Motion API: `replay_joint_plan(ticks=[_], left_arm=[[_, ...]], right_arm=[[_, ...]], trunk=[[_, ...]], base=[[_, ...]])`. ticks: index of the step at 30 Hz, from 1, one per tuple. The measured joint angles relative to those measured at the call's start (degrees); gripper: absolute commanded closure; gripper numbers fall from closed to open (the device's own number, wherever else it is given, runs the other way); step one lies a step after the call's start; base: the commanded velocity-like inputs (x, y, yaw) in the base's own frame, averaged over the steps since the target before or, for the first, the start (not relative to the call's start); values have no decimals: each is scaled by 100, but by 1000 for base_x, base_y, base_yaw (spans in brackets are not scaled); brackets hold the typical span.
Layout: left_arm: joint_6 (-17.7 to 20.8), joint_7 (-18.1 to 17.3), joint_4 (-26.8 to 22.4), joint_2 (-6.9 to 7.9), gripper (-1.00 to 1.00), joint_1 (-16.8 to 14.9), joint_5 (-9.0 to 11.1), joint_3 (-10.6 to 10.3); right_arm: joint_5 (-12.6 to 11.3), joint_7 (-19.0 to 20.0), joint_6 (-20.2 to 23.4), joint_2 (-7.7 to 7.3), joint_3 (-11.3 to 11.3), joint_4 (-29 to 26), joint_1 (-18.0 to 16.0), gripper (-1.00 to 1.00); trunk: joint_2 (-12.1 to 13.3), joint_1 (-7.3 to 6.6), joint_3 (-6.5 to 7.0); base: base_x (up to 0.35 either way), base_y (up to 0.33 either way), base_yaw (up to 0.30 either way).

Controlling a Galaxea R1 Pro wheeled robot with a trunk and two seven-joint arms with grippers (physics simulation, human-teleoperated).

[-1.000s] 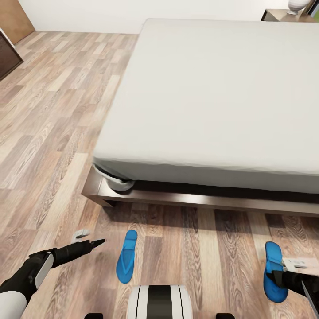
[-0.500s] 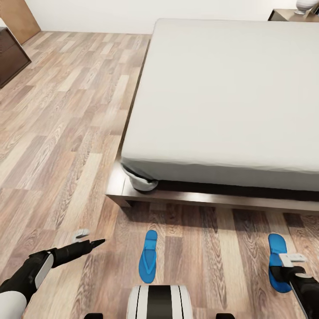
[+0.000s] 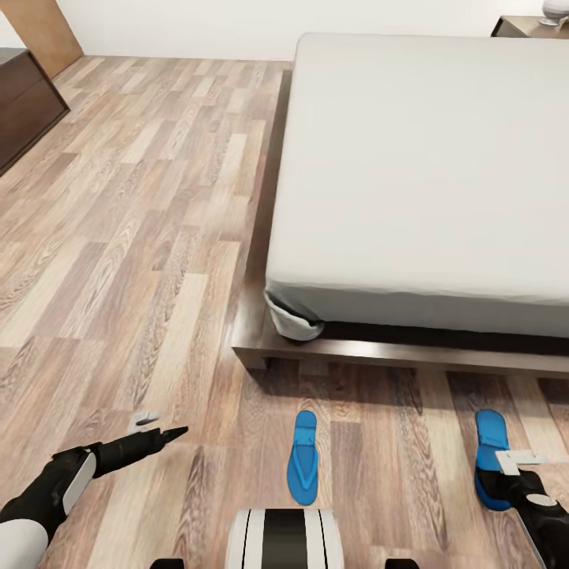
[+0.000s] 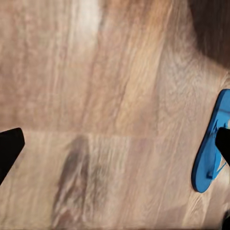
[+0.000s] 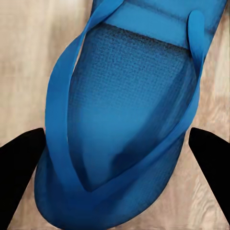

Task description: In the bedroom, move the book from the bed onto either nightstand, and place the two sandals side by side next to the bed.

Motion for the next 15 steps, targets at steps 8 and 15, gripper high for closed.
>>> replay_joint_plan(ticks=[8, 15], left_arm=[[0, 7, 5, -19, -100, 0, 9, 0], [0, 12, 4, -19, -100, 0, 10, -1]], right_arm=[[31, 1317, -46, -2, -9, 176, 0, 100], [42, 1338, -70, -1, -8, 181, 0, 100]], trunk=[[0, 0, 0], [0, 0, 0]], base=[[0, 219, 0], [0, 148, 0]])
